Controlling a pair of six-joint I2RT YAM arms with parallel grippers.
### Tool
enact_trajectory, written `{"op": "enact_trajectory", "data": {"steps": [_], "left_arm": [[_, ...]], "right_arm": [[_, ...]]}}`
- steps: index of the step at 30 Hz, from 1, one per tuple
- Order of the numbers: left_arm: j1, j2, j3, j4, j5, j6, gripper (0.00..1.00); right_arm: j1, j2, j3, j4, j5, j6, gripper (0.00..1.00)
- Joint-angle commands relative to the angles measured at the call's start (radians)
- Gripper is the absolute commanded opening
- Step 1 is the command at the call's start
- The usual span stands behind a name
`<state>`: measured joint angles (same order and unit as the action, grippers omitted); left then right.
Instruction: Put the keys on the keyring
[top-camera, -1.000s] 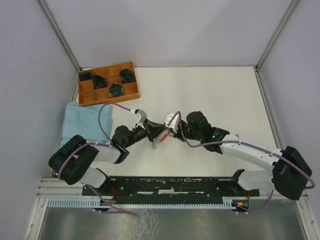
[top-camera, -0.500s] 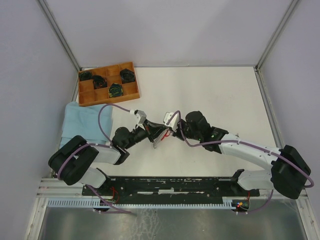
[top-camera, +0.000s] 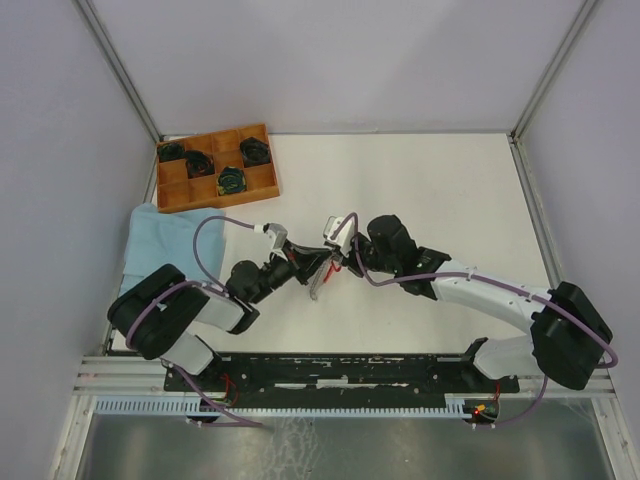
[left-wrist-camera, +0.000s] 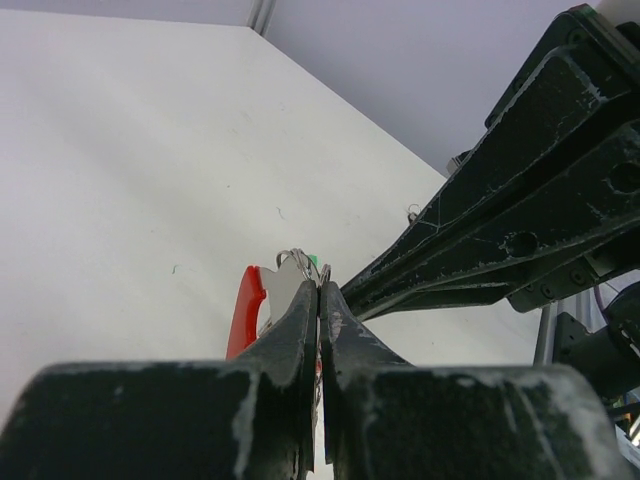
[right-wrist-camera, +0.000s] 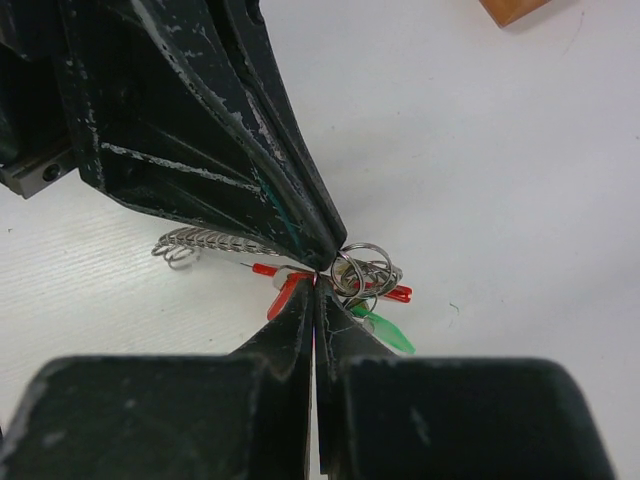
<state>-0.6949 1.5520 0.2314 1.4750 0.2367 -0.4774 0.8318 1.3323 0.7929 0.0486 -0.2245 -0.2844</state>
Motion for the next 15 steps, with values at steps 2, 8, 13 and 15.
{"op": "enact_trajectory", "data": {"steps": [2,8,13,15], "left_arm": [[-0.024,-0.145,0.010,-0.125,-0.038,0.123,0.04],[-0.023,-0.259,0.028,-0.326,-0.121,0.250,0.08],[-0.024,-0.289,0.042,-0.410,-0.153,0.307,0.15],[-0.023,-0.306,0.034,-0.419,-0.169,0.319,0.18]], "right_arm": [[-0.029,-0.059,0.039,0.073,0.003,-0.005,0.01],[-0.063,-0.051,0.035,0.056,0.001,0.015,0.01],[-0.075,-0.017,0.038,0.063,-0.015,0.042,0.01],[-0.081,-0.004,0.037,0.070,-0.018,0.051,0.01]]}}
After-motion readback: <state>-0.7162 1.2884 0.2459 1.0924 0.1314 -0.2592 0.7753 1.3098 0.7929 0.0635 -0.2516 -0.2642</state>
